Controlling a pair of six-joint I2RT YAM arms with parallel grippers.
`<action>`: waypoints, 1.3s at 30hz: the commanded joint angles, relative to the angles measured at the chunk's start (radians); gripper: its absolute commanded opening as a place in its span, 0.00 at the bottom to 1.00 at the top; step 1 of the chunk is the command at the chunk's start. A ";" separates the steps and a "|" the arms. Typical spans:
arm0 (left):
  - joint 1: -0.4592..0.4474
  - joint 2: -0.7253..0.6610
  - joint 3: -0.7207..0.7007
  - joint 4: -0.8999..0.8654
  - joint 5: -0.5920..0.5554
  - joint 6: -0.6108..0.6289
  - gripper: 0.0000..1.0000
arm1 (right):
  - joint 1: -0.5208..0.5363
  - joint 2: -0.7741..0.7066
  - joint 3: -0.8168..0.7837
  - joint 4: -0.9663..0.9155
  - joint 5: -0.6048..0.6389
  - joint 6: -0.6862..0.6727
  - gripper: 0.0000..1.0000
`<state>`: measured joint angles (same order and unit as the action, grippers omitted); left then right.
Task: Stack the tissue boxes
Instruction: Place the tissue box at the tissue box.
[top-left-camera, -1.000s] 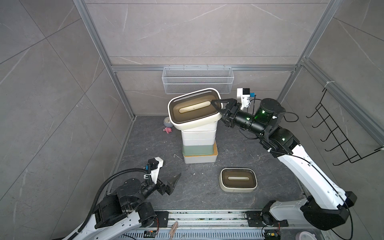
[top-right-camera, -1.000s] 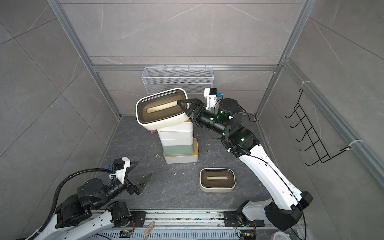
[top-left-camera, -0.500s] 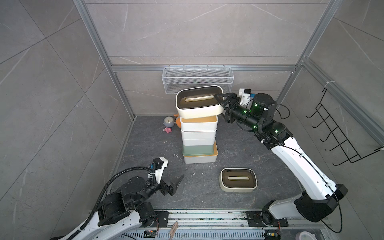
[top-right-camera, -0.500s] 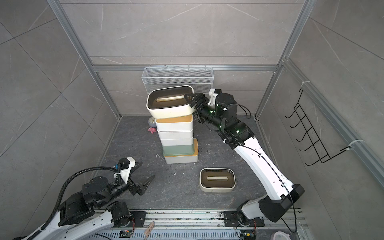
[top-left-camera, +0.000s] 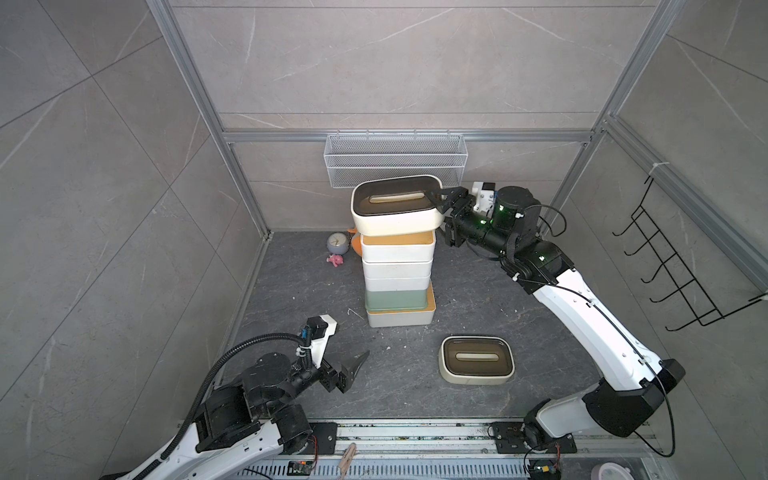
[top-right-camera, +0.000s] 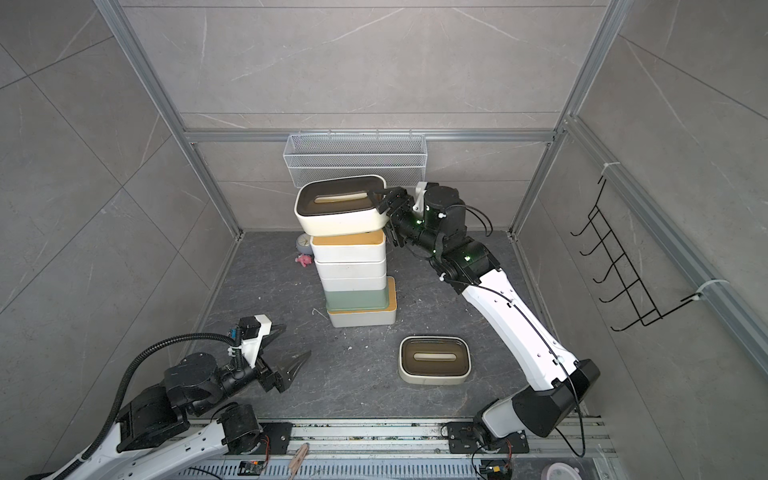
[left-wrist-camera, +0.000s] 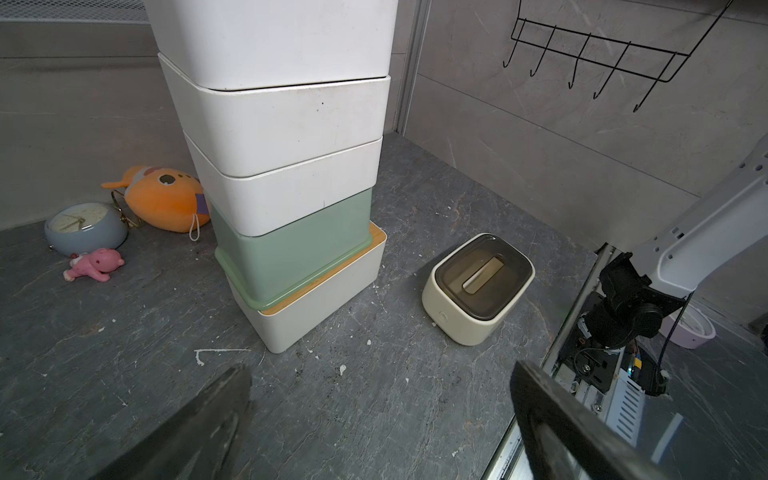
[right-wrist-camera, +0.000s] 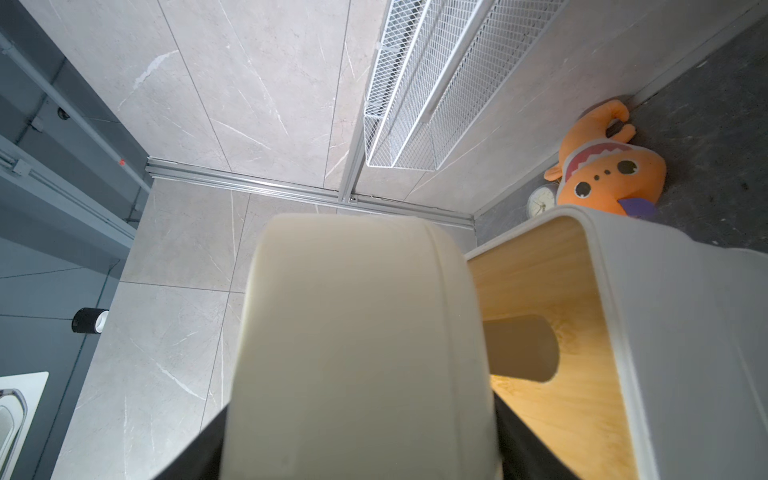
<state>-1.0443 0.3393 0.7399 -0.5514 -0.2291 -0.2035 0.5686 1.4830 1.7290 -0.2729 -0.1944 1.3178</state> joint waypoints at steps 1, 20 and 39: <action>0.004 0.005 -0.004 0.045 0.013 -0.011 0.99 | -0.004 0.001 -0.005 0.074 -0.002 0.022 0.73; 0.003 0.013 0.000 0.040 0.013 -0.009 0.99 | -0.007 0.022 -0.008 0.072 -0.014 0.008 0.84; 0.002 0.020 0.000 0.041 0.012 -0.009 0.99 | -0.009 0.035 0.057 -0.044 -0.007 -0.086 0.91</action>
<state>-1.0447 0.3500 0.7399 -0.5507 -0.2256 -0.2039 0.5621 1.5127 1.7382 -0.2996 -0.1978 1.2808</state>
